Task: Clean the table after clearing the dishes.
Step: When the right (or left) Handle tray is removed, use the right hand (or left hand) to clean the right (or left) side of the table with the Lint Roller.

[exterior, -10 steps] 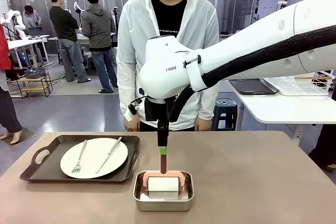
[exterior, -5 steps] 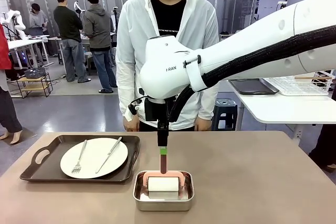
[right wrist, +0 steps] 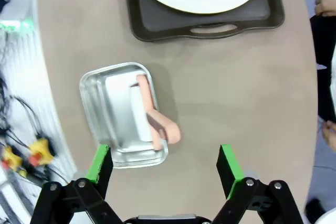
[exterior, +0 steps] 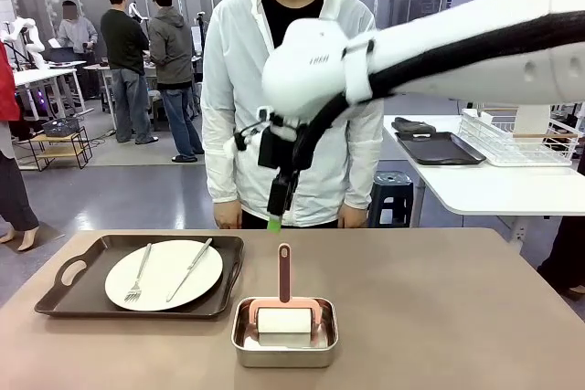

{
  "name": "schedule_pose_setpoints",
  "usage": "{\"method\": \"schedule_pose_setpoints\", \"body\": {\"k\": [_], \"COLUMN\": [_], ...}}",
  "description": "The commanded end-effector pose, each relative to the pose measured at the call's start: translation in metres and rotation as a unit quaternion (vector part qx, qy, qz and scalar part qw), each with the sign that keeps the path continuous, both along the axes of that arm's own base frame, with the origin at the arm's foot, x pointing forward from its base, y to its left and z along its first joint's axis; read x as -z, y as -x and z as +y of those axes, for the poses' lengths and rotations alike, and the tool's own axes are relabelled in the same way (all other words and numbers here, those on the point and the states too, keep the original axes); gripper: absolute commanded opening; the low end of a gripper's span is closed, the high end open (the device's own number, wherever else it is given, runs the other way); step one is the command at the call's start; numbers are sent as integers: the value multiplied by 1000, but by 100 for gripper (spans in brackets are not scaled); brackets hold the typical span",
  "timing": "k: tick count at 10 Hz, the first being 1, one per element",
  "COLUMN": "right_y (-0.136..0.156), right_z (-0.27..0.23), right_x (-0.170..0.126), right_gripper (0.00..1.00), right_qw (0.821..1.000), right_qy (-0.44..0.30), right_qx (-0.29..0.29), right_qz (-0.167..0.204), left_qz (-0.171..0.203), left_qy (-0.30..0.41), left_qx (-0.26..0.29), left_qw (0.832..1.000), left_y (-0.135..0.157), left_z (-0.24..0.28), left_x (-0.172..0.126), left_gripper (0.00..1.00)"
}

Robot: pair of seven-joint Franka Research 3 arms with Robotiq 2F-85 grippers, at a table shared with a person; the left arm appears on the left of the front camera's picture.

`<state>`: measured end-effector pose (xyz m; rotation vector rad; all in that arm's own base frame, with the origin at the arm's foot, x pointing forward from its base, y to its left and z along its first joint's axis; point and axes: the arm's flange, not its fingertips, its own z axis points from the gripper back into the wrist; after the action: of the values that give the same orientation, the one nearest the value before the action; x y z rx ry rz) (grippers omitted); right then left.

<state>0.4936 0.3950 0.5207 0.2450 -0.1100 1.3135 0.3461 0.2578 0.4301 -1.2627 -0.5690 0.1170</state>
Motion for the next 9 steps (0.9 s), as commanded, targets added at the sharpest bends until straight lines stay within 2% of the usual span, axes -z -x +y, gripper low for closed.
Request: {"method": "schedule_pose_setpoints", "body": {"k": [1, 2, 4, 5, 7, 9], "right_y": [16, 17, 21, 21, 12, 18], "right_z": [-50, -88, -173, -196, -246, -320], "right_x": [-8, -14, -21, -20, -2, 10], "right_gripper": [100, 100, 100, 100, 100, 100], "right_qw": [990, 972, 913, 883, 827, 774], "right_qy": [-84, -139, -261, -316, -383, -432], "right_qx": [89, 144, 246, 267, 326, 370], "right_qz": [70, 118, 194, 222, 252, 277], "left_qz": [-2, -2, -2, -2, -2, -2], "left_qy": [1, 1, 1, 1, 1, 1], "left_qx": [0, 0, 0, 0, 0, 0], "left_qw": [1000, 1000, 1000, 1000, 1000, 1000], "left_y": [2, 2, 2, 2, 2, 2], "left_z": [2, 2, 2, 2, 2, 2], "left_x": [-1, -1, -1, -1, -1, -1], "left_gripper": [100, 100, 100, 100, 100, 100]}}
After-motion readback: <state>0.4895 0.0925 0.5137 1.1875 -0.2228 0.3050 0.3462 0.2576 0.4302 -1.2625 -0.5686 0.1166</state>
